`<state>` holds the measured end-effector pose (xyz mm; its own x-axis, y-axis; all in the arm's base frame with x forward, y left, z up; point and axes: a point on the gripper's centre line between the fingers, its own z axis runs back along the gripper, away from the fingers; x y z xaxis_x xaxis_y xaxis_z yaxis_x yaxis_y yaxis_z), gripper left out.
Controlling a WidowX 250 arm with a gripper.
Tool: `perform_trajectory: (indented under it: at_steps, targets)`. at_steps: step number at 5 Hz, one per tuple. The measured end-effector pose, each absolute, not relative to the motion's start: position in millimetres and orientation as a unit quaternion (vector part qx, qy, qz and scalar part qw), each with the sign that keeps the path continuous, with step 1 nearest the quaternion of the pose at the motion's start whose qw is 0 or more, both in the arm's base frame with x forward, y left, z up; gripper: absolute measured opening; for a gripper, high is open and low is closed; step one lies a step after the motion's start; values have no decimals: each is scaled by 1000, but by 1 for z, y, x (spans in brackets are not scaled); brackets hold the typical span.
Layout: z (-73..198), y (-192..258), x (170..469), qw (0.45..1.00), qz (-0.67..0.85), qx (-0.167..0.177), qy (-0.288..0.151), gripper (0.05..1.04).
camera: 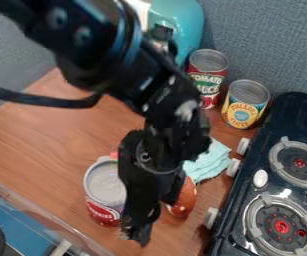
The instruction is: Move the red and purple box to the left side of the table
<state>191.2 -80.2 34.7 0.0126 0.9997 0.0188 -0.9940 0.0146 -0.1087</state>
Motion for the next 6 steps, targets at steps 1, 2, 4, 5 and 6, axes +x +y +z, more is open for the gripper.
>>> perform_trajectory:
  at_steps: [1, 2, 4, 5, 6]
  targets:
    - [29, -70, 189, 704, 709, -19, -41, 1001]
    - [23, -55, 192, 684, 728, -1, -44, 1001]
    - [6, -38, 203, 670, 741, 23, -47, 999]
    - [7, -28, 213, 655, 753, 24, -48, 999]
    - [11, -9, 225, 634, 771, 25, -51, 1000]
